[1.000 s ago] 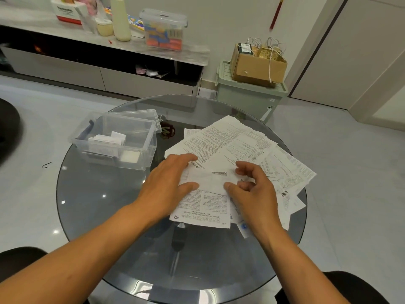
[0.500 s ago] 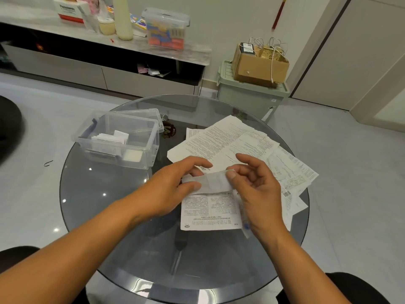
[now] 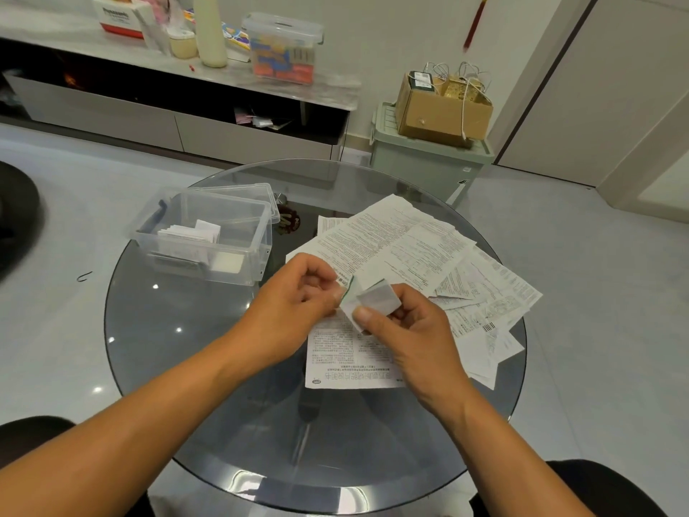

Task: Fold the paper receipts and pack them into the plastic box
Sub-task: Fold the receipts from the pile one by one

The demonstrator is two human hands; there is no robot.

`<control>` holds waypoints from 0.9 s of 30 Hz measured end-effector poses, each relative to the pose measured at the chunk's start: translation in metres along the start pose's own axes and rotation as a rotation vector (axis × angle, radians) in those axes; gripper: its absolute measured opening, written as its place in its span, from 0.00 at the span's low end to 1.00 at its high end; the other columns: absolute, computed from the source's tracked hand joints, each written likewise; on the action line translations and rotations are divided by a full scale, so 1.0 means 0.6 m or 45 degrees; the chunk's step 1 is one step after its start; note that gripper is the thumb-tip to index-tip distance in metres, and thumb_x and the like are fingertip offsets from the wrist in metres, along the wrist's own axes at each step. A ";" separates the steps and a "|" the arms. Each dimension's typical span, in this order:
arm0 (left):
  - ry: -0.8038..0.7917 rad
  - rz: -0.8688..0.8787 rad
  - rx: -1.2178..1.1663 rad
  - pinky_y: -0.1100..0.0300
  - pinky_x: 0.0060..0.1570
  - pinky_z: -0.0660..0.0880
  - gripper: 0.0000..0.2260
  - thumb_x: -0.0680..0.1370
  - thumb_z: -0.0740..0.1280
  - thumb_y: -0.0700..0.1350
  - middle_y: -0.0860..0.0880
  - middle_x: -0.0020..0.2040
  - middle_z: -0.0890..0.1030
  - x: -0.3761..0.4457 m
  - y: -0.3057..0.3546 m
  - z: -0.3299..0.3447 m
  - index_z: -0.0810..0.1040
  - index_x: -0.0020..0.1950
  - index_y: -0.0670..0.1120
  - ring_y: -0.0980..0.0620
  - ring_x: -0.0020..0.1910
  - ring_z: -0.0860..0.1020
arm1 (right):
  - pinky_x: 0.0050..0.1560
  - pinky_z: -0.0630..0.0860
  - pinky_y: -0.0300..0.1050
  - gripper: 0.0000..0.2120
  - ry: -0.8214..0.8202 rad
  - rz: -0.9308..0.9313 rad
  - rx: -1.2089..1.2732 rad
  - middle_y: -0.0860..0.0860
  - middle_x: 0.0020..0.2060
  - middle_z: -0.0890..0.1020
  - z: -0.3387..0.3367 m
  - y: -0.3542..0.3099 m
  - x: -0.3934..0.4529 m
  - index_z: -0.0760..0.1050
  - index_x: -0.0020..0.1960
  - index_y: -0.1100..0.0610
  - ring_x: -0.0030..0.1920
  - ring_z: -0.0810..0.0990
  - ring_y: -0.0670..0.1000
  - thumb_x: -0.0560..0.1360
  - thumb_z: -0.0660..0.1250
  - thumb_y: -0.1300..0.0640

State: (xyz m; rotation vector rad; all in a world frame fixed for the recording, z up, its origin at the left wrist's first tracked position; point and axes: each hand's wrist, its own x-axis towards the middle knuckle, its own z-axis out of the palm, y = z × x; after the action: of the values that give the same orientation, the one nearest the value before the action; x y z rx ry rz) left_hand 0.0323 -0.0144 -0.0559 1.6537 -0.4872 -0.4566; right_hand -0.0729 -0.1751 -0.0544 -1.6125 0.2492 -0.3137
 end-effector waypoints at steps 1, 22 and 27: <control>-0.068 -0.069 -0.106 0.47 0.56 0.82 0.06 0.80 0.69 0.48 0.46 0.49 0.85 -0.002 0.006 0.001 0.78 0.55 0.49 0.44 0.51 0.85 | 0.47 0.80 0.40 0.08 0.008 0.000 0.003 0.52 0.44 0.87 0.002 -0.001 0.000 0.82 0.53 0.58 0.43 0.85 0.48 0.75 0.75 0.62; -0.085 -0.100 -0.010 0.63 0.39 0.81 0.05 0.80 0.69 0.38 0.50 0.45 0.87 -0.034 -0.003 -0.014 0.84 0.52 0.44 0.53 0.43 0.85 | 0.40 0.74 0.44 0.15 -0.022 0.046 -0.477 0.42 0.31 0.75 0.016 0.008 0.001 0.82 0.57 0.45 0.34 0.75 0.42 0.72 0.79 0.47; 0.028 -0.042 0.263 0.70 0.32 0.72 0.06 0.82 0.67 0.43 0.59 0.33 0.82 -0.040 0.003 -0.023 0.82 0.47 0.46 0.62 0.31 0.78 | 0.40 0.73 0.48 0.12 -0.044 0.063 -0.375 0.46 0.32 0.78 0.013 0.009 -0.002 0.80 0.39 0.54 0.34 0.75 0.46 0.75 0.76 0.47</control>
State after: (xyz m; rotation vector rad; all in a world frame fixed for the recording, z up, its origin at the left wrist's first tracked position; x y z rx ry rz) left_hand 0.0199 0.0102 -0.0520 1.8656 -0.5050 -0.4229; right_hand -0.0709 -0.1679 -0.0600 -1.8967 0.3197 -0.2178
